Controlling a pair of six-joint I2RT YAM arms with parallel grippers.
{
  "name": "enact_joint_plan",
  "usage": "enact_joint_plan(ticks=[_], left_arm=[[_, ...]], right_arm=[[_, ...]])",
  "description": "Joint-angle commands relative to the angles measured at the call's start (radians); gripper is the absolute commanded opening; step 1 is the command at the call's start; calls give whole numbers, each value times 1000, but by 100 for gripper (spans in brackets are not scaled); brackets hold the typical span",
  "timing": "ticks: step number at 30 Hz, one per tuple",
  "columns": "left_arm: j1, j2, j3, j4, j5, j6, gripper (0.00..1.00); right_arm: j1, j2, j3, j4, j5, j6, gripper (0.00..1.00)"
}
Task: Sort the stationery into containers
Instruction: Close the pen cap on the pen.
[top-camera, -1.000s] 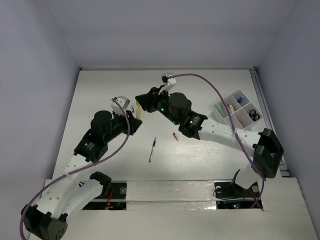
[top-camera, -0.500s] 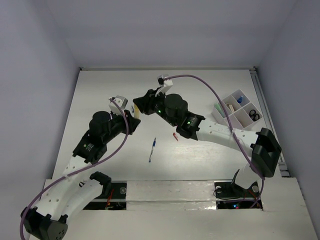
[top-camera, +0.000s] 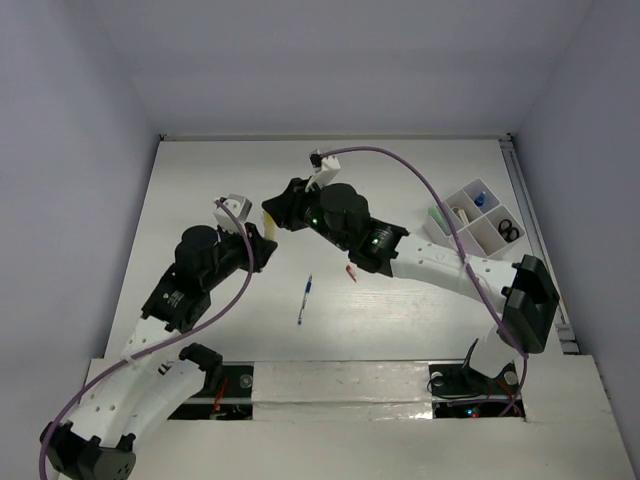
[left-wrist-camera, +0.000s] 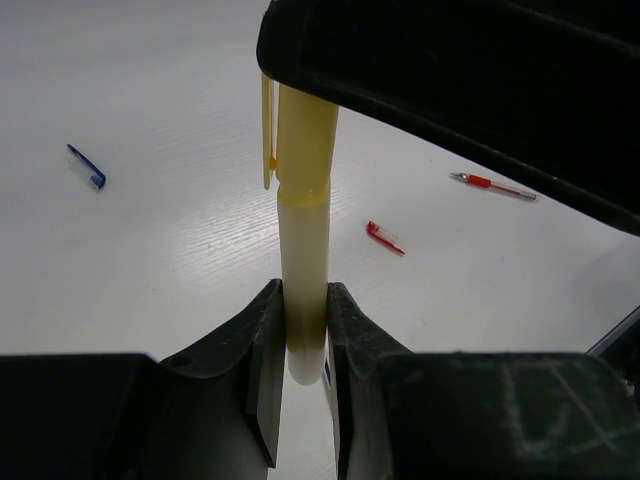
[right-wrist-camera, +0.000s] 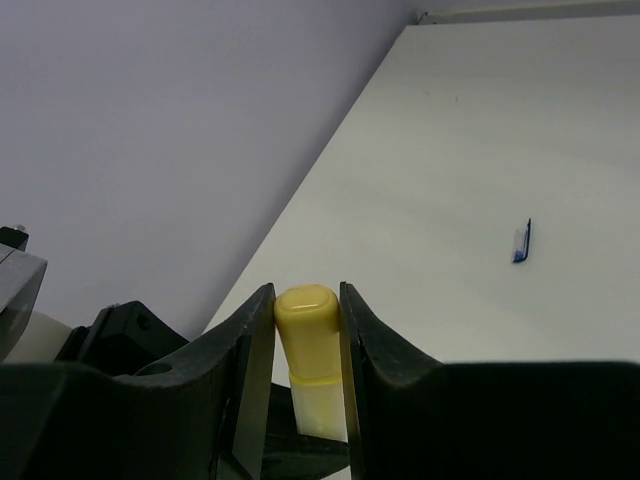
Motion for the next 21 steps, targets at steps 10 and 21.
enact_joint_plan(ticks=[10,21], left_arm=[[23,-41,24,86,-68,-1,0],[23,-50,30,71,-140,-7,0]], right_arm=[[18,4,50,-181,-272,116,8],[18,44,234,-540,-215,5,5]])
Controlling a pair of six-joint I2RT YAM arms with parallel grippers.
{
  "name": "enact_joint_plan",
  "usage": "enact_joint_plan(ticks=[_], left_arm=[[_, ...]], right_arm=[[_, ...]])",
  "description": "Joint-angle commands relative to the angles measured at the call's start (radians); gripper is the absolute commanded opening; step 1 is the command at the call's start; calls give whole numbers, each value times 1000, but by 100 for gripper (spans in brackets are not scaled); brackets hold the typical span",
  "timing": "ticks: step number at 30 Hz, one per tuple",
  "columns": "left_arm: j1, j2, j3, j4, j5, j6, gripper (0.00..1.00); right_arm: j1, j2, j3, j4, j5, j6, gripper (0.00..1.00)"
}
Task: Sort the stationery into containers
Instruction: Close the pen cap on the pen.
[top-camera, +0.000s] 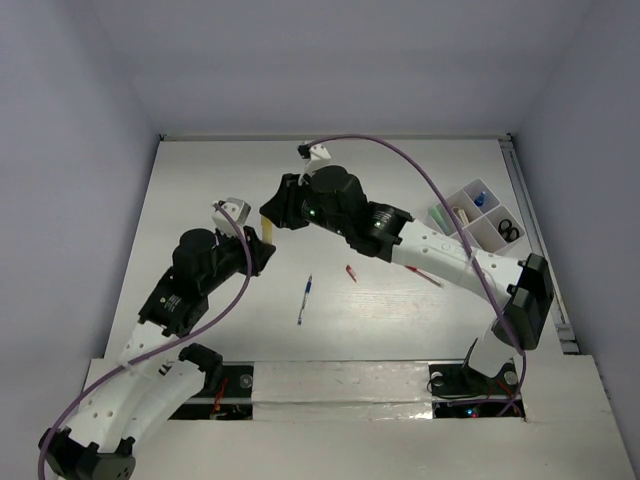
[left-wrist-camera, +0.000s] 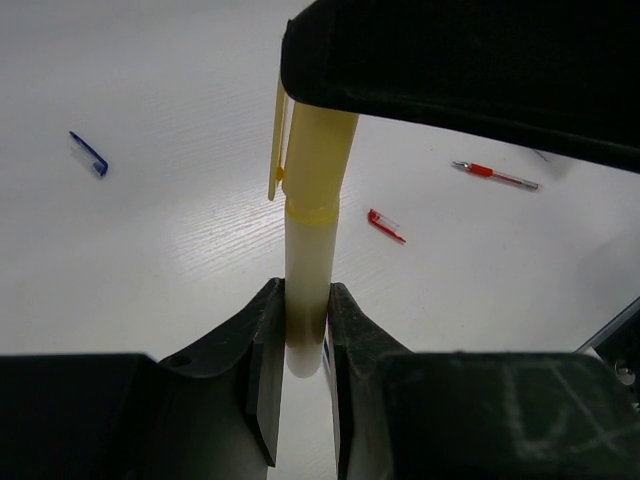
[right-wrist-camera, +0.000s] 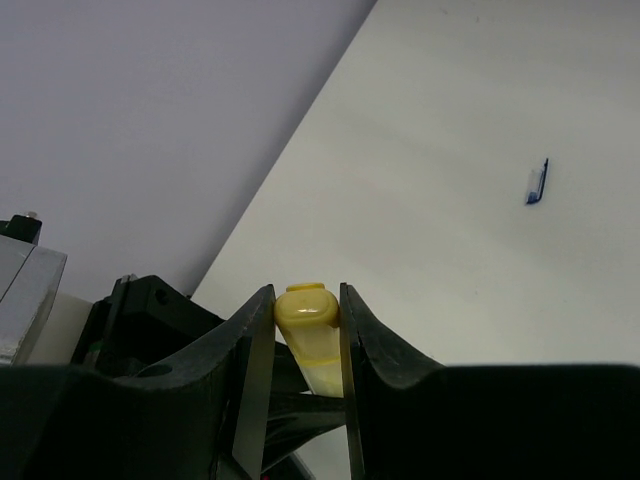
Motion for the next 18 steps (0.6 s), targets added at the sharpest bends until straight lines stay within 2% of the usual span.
enact_joint_plan(ticks=[1,5,12,18], left_arm=[[21,-14,30,127,-143,-15,0],[21,-1,36,127,-154,-16,0],[21,19,61,125,-157,-10,0],[-121,18,101,147,-278,28,0]], right_arm=[[32,20,54,-229,-76,-33,4],[61,36,93,-275,16,-50,0],[61,63,218,-412,14,-122,0],[49,96,339,-507,-54,-179,0]])
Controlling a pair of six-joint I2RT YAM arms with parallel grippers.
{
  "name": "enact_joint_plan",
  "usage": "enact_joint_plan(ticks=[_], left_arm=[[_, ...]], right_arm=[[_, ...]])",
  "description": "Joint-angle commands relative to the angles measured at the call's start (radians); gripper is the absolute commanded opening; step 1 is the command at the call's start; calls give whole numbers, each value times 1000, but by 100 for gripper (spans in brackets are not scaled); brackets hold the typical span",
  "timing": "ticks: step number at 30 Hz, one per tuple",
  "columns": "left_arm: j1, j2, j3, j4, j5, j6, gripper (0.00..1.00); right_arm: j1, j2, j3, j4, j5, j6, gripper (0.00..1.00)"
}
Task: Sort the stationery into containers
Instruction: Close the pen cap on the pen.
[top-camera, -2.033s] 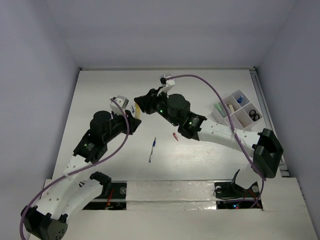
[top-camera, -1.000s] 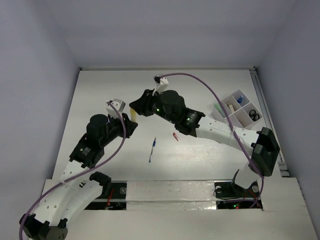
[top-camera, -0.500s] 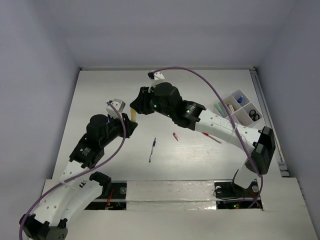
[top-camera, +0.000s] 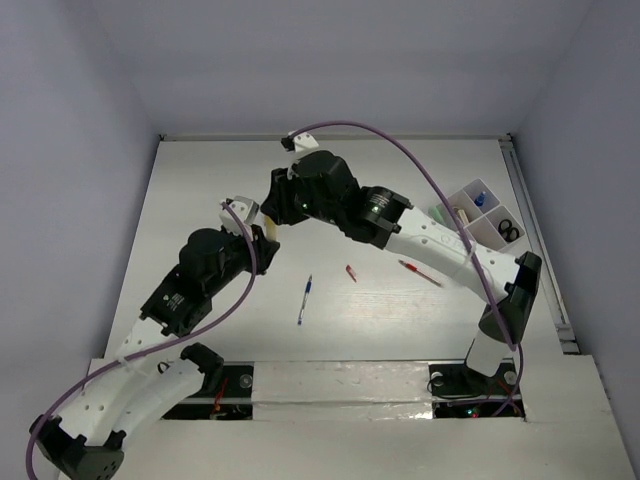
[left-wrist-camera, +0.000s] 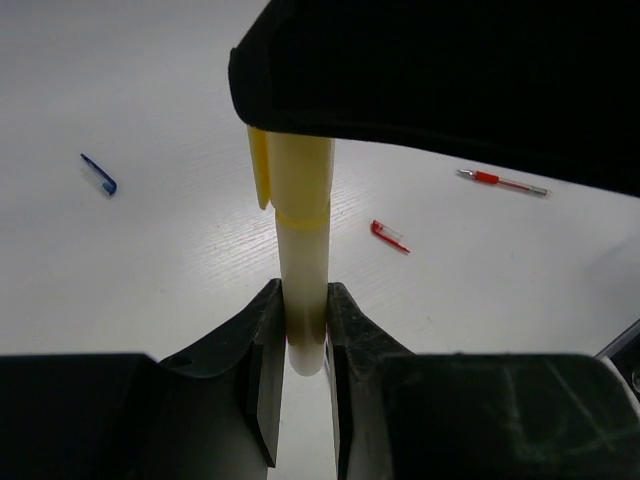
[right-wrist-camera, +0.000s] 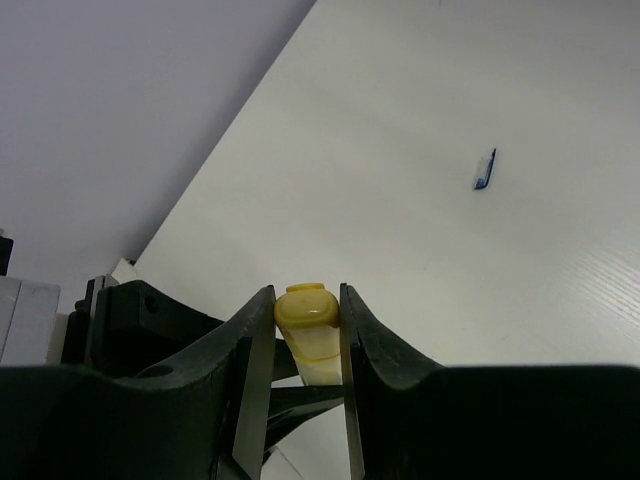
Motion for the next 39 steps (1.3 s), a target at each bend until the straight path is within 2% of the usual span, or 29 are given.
enact_joint_plan(ticks=[1,6,9,18,23,29,39], left_arm=[[-50,-5,81,139,-205,18,0],[-85,-12,86,162,-267,24,0],[-85,-23,94,183,-293,18,0],[-95,-8,128,246,-189,38,0],[-95,38,158,248,-81,80,0],[-95,29,198,239,-158,120,0],[-95,83,293,279,-92,103,0]], right_arm=[[26,8,67,-195,-115,-55,0],[16,-19,49,-185,-195,-46,0],[16,-79,-55,-110,-227,-3,0],[16,-124,-220,-30,-219,5,0],[16,-108,-246,-54,-193,-30,0],[16,-119,-293,-42,-242,-36,0],[16,-183,-649,260,-337,122,0]])
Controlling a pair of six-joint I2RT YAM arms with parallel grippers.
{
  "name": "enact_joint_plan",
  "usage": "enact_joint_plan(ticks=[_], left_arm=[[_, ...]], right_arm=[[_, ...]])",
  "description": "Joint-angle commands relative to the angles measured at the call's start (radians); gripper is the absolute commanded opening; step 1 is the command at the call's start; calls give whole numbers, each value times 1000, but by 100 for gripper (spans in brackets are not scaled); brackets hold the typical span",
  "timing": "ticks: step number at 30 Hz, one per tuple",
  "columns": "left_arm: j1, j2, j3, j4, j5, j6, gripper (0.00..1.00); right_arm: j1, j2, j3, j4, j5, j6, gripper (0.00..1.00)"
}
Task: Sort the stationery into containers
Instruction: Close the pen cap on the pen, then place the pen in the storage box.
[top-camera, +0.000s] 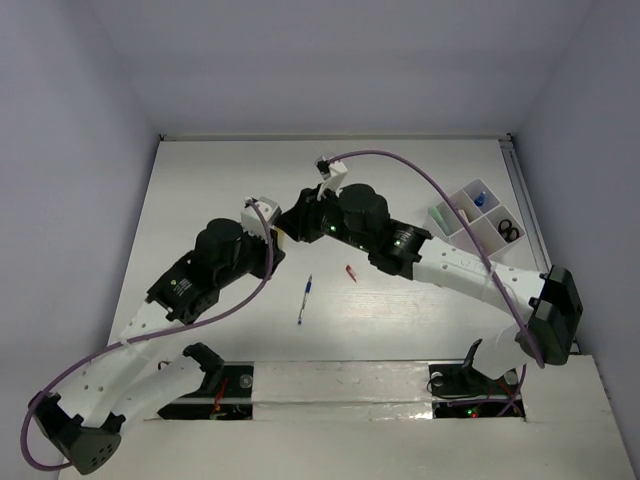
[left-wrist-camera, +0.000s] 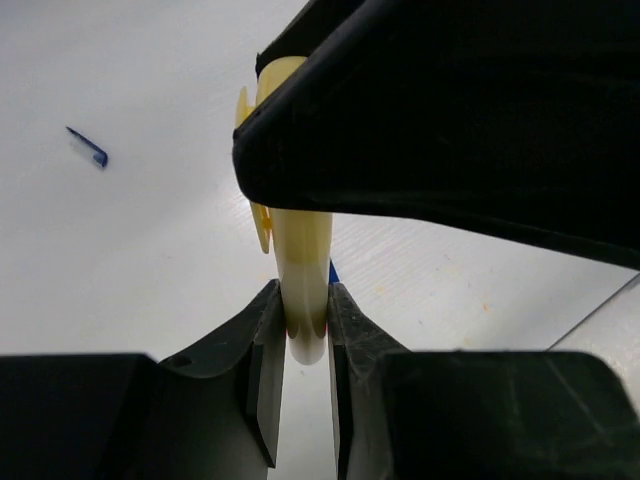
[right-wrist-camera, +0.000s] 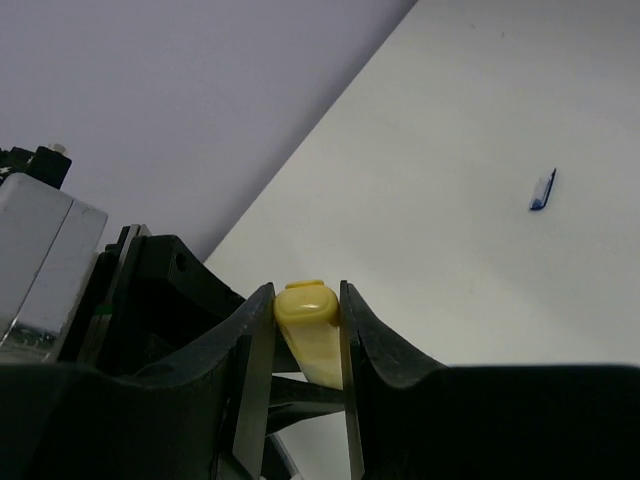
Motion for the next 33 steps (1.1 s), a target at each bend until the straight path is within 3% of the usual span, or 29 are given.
enact_joint_plan(ticks=[1,9,12,15,16,18,19,25,27,28,33], left_arm=[[15,-10,178,436,-17,-9,0],[15,64,275,452,20,1,0],[15,61,241,444,66,-28,0],[15,21,126,455,115,-81,0],[15,6,88,459,135,-112,0],[15,-36,-7,473,149,-135,0],[15,-50,-33,474,163,-143,0],[15,-65,-100,482,260,-174,0],[15,-35,-101,517,350,-190,0],[15,-10,-103,549,426,-206,0],[15,41,-98,625,586,-241,0]], right_arm=[[47,45,-176,-176,-207,91,0],[67,29,-281,-108,-202,148,0],[52,-46,-274,-140,-105,131,0],[-40,-126,-260,-154,-96,105,21],[-75,-184,-248,-177,-100,91,39],[-194,-255,-217,-208,-118,43,53],[-232,-328,-214,-212,-136,27,64],[-345,-450,-185,-211,-323,-105,84],[-345,-450,-196,-170,-401,-135,86],[-345,-436,-196,-125,-545,-147,88],[-345,-393,-173,-18,-704,-190,95]])
